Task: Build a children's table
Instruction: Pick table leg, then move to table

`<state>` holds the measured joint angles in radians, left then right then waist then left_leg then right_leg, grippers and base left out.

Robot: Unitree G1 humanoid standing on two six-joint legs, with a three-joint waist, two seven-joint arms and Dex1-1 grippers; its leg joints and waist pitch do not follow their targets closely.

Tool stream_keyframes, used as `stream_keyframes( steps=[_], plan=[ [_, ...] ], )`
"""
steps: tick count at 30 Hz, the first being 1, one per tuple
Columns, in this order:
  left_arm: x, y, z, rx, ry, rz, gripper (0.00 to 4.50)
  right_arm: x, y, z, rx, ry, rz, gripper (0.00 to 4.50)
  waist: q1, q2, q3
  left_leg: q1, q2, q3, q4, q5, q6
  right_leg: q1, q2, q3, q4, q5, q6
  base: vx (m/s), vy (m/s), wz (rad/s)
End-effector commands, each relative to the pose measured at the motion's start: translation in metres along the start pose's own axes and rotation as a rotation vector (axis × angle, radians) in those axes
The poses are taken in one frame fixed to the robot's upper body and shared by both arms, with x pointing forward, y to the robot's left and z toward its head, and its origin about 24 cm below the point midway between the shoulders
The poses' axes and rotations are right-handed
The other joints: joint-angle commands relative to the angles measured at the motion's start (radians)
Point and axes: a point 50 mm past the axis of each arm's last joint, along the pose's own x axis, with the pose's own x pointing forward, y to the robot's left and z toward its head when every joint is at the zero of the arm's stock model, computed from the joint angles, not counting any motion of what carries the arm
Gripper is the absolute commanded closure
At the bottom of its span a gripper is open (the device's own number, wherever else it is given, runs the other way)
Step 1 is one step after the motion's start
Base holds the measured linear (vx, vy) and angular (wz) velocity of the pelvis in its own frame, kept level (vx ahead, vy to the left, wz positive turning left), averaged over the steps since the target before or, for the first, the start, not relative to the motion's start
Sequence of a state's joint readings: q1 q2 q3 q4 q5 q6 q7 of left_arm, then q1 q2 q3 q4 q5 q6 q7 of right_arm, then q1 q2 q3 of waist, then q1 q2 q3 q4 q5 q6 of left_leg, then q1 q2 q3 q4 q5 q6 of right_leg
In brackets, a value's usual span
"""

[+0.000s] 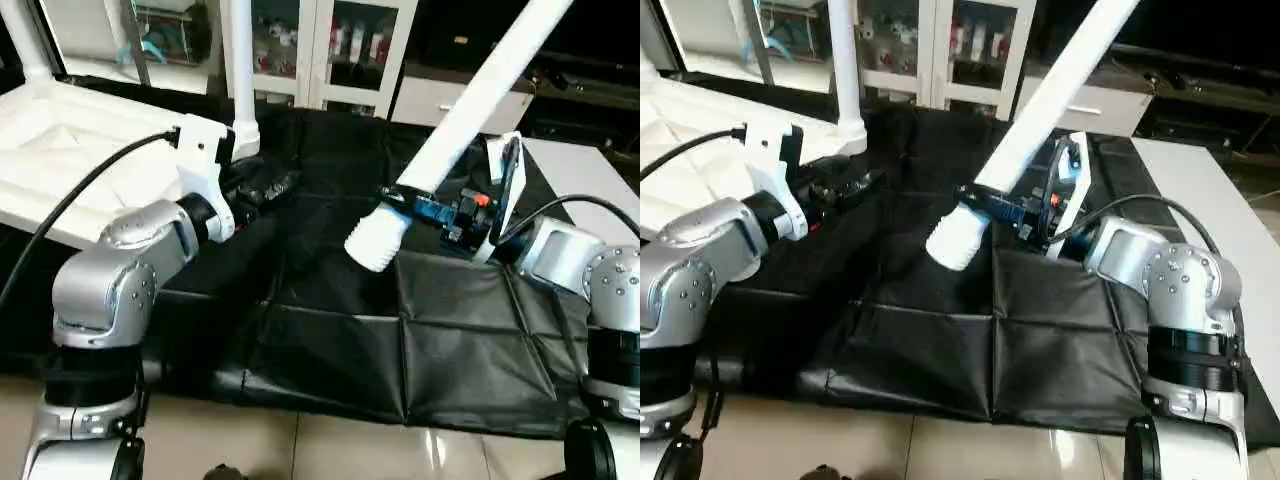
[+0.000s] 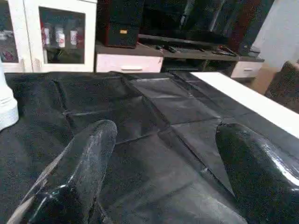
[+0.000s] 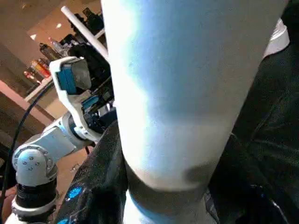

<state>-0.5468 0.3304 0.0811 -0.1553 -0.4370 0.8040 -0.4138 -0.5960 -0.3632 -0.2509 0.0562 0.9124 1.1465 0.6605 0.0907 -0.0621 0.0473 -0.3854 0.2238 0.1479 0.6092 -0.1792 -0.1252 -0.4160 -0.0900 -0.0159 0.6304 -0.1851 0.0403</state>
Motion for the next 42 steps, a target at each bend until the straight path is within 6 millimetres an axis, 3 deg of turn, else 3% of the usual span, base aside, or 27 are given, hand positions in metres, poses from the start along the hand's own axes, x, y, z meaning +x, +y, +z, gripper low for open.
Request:
stream_keyframes(
  steps=[1, 11, 14, 16, 17, 18, 20, 21, 22, 23, 24, 26, 27, 28, 29, 30, 31, 32, 33, 35, 36, 37, 38, 39, 40, 41, 42],
  plan=[
    [0.001, -0.005, 0.000, 0.016, -0.007, 0.004, 0.59, -0.002, 0.007, 0.008, -0.040, -0.023, 0.006, 2.65, 0.001, 0.014, -0.066, 0.012, -0.020, 0.028, -0.079, -0.125, -0.048, 0.052, -0.008, 0.005, -0.066, -0.107, -0.173, 0.000, 0.000, 0.00],
    [-0.001, -0.003, -0.034, 0.216, -0.077, 0.266, 0.59, 0.006, -0.023, -0.021, -0.600, -0.058, -0.531, 2.65, 0.004, -0.002, -0.069, -0.001, -0.025, 0.036, -0.073, -0.105, -0.025, 0.053, -0.020, 0.015, -0.078, -0.130, -0.110, 0.000, 0.000, 0.00],
    [-0.006, -0.004, -0.045, 0.229, -0.085, 0.320, 0.59, 0.002, -0.027, -0.045, -0.605, -0.089, -0.636, 2.65, 0.018, -0.008, -0.071, -0.017, -0.038, 0.047, -0.053, -0.115, 0.117, 0.067, -0.065, 0.049, -0.105, -0.226, -0.080, 0.000, 0.000, 0.00],
    [-0.010, -0.003, -0.052, 0.239, -0.081, 0.348, 0.59, -0.003, -0.030, -0.054, -0.595, -0.117, -0.670, 2.65, 0.043, -0.008, -0.077, -0.040, -0.035, 0.017, 0.011, -0.102, 0.235, 0.086, -0.164, 0.114, -0.138, -0.282, -0.090, 0.005, 0.089, -0.01],
    [-0.012, -0.002, -0.056, 0.253, -0.080, 0.361, 0.59, -0.005, -0.029, -0.059, -0.598, -0.135, -0.666, 2.65, 0.047, -0.007, -0.076, -0.048, -0.027, 0.005, 0.023, -0.098, 0.249, 0.086, -0.185, 0.127, -0.144, -0.287, -0.101, 0.005, 0.121, -0.02],
    [-0.015, 0.000, -0.060, 0.266, -0.076, 0.381, 0.59, -0.009, -0.029, -0.063, -0.568, -0.168, -0.658, 2.65, 0.047, 0.001, -0.071, -0.048, -0.020, -0.008, 0.011, -0.084, 0.267, 0.075, -0.171, 0.114, -0.142, -0.303, -0.125, 0.009, 0.180, 0.01],
    [-0.018, 0.001, -0.065, 0.278, -0.076, 0.405, 0.59, -0.012, -0.029, -0.068, -0.531, -0.217, -0.663, 2.65, 0.021, 0.017, -0.082, 0.007, -0.039, 0.025, -0.036, 0.003, 0.371, 0.030, -0.051, 0.049, -0.091, -0.196, -0.121, 0.001, 0.180, 0.12],
    [-0.022, 0.003, -0.070, 0.273, -0.070, 0.427, 0.59, -0.013, -0.029, -0.073, -0.482, -0.243, -0.672, 2.65, -0.015, 0.035, -0.084, 0.049, -0.049, 0.016, -0.046, 0.126, 0.502, -0.007, 0.012, 0.003, -0.050, -0.133, -0.107, -0.005, 0.198, 0.11],
    [-0.025, 0.004, -0.072, 0.279, -0.065, 0.438, 0.59, -0.014, -0.027, -0.075, -0.468, -0.249, -0.666, 2.65, -0.038, 0.050, -0.074, 0.070, -0.052, 0.016, -0.055, 0.207, 0.597, -0.038, 0.046, -0.049, -0.014, -0.175, -0.073, -0.014, 0.214, 0.09],
    [-0.026, 0.004, -0.075, 0.277, -0.060, 0.442, 0.59, -0.013, -0.026, -0.078, -0.478, -0.241, -0.663, 2.65, -0.045, 0.054, -0.069, 0.061, -0.053, 0.018, -0.064, 0.210, 0.618, -0.036, 0.049, -0.065, 0.002, -0.180, -0.060, -0.014, 0.214, 0.09],
    [-0.028, 0.003, -0.076, 0.276, -0.058, 0.444, 0.59, -0.012, -0.025, -0.080, -0.497, -0.229, -0.660, 2.65, -0.044, 0.047, -0.066, 0.052, -0.046, 0.020, -0.064, 0.195, 0.614, -0.032, 0.025, -0.071, -0.005, -0.167, -0.032, -0.043, 0.172, 0.15],
    [-0.028, 0.003, -0.077, 0.271, -0.059, 0.446, 0.59, -0.012, -0.024, -0.080, -0.503, -0.231, -0.657, 2.65, -0.038, 0.009, -0.060, 0.016, -0.066, 0.050, -0.035, -0.020, 0.488, -0.010, -0.077, 0.001, -0.095, -0.245, -0.030, -0.069, 0.159, 0.18],
    [-0.028, 0.003, -0.077, 0.271, -0.061, 0.449, 0.59, -0.011, -0.023, -0.080, -0.504, -0.237, -0.657, 2.65, -0.006, 0.000, -0.059, 0.000, -0.036, 0.013, 0.050, -0.229, 0.364, 0.027, -0.236, 0.116, -0.179, -0.426, -0.071, -0.049, 0.237, 0.08],
    [-0.028, 0.002, -0.077, 0.278, -0.074, 0.451, 0.59, -0.011, -0.022, -0.078, -0.520, -0.248, -0.647, 2.65, -0.003, 0.008, -0.051, -0.047, 0.005, -0.061, 0.102, -0.286, 0.245, 0.066, -0.339, 0.157, -0.213, -0.612, -0.098, -0.049, 0.324, -0.19],
    [-0.028, 0.002, -0.077, 0.278, -0.074, 0.451, 0.59, -0.011, -0.022, -0.078, -0.520, -0.248, -0.647, 2.65, -0.013, 0.017, -0.044, -0.052, 0.005, -0.086, 0.096, -0.288, 0.209, 0.069, -0.328, 0.139, -0.214, -0.677, -0.100, -0.049, 0.324, -0.19],
    [-0.028, 0.002, -0.077, 0.276, -0.080, 0.455, 0.59, -0.010, -0.022, -0.077, -0.522, -0.255, -0.643, 2.65, -0.037, 0.036, -0.035, -0.028, -0.021, -0.088, 0.006, -0.382, 0.192, 0.060, -0.206, 0.048, -0.187, -0.745, -0.082, -0.070, 0.340, -0.21],
    [-0.027, 0.001, -0.076, 0.277, -0.085, 0.456, 0.59, -0.010, -0.022, -0.076, -0.522, -0.260, -0.640, 2.65, -0.095, 0.076, -0.043, 0.029, -0.062, -0.057, -0.106, -0.594, 0.144, 0.012, 0.000, -0.074, -0.040, -0.572, -0.035, -0.079, 0.313, -0.05],
    [-0.027, 0.001, -0.076, 0.276, -0.091, 0.459, 0.59, -0.010, -0.022, -0.075, -0.524, -0.262, -0.635, 2.65, -0.117, 0.083, -0.042, 0.015, -0.075, -0.049, -0.150, -0.607, 0.119, 0.005, 0.049, -0.102, 0.091, -0.401, -0.017, -0.079, 0.313, -0.05],
    [-0.027, 0.001, -0.076, 0.273, -0.094, 0.462, 0.59, -0.009, -0.022, -0.074, -0.529, -0.257, -0.628, 2.65, -0.108, 0.089, -0.046, 0.027, -0.072, -0.038, -0.151, -0.531, 0.098, -0.018, 0.052, -0.123, 0.148, -0.218, -0.013, -0.096, 0.245, 0.03],
    [-0.027, 0.000, -0.076, 0.276, -0.097, 0.469, 0.59, -0.008, -0.022, -0.073, -0.537, -0.250, -0.619, 2.65, -0.114, 0.075, -0.037, 0.040, -0.047, -0.039, -0.173, -0.480, 0.069, 0.005, 0.032, -0.144, 0.121, -0.140, -0.042, -0.084, 0.183, -0.07],
    [-0.027, 0.000, -0.075, 0.280, -0.104, 0.475, 0.59, -0.008, -0.022, -0.072, -0.539, -0.248, -0.614, 2.65, -0.114, 0.038, -0.054, 0.049, -0.037, -0.035, -0.199, -0.514, -0.016, 0.037, 0.000, -0.132, 0.069, -0.143, -0.070, -0.077, 0.159, -0.18],
    [-0.027, 0.000, -0.075, 0.282, -0.109, 0.477, 0.59, -0.008, -0.022, -0.072, -0.540, -0.246, -0.610, 2.65, -0.075, -0.028, -0.075, 0.016, -0.061, -0.005, -0.105, -0.427, -0.173, 0.040, -0.175, -0.030, -0.008, -0.310, -0.104, -0.014, 0.133, -0.03],
    [-0.027, 0.000, -0.074, 0.283, -0.112, 0.477, 0.59, -0.008, -0.022, -0.072, -0.541, -0.244, -0.608, 2.65, -0.036, -0.017, -0.075, -0.015, -0.104, -0.071, 0.176, -0.329, -0.086, 0.032, -0.367, 0.100, -0.150, -0.378, -0.135, -0.014, 0.133, -0.03],
    [-0.027, 0.000, -0.074, 0.281, -0.111, 0.487, 0.59, -0.008, -0.022, -0.072, -0.540, -0.243, -0.607, 2.65, -0.091, -0.011, -0.061, -0.129, -0.116, -0.145, 0.272, -0.281, -0.046, 0.124, -0.334, 0.058, -0.145, -0.392, -0.089, 0.020, 0.193, -0.35],
    [-0.027, 0.001, -0.074, 0.281, -0.110, 0.492, 0.59, -0.008, -0.022, -0.072, -0.540, -0.242, -0.607, 2.65, -0.062, -0.021, -0.040, -0.117, -0.121, -0.143, 0.249, -0.232, -0.089, 0.138, -0.257, 0.002, -0.135, -0.375, -0.150, -0.051, 0.271, -0.60],
    [-0.027, 0.002, -0.073, 0.282, -0.096, 0.509, 0.59, -0.007, -0.023, -0.074, -0.545, -0.232, -0.605, 2.65, -0.056, -0.015, -0.040, -0.074, -0.108, -0.134, 0.215, -0.219, -0.090, 0.127, -0.231, -0.030, -0.134, -0.371, -0.204, -0.051, 0.271, -0.60],
    [-0.027, 0.002, -0.073, 0.282, -0.096, 0.509, 0.59, -0.007, -0.023, -0.074, -0.545, -0.232, -0.605, 2.65, -0.047, 0.002, -0.033, 0.006, -0.071, -0.112, 0.089, -0.143, -0.033, 0.093, -0.155, -0.107, -0.139, -0.445, -0.278, -0.091, 0.278, -0.25]
  ],
)
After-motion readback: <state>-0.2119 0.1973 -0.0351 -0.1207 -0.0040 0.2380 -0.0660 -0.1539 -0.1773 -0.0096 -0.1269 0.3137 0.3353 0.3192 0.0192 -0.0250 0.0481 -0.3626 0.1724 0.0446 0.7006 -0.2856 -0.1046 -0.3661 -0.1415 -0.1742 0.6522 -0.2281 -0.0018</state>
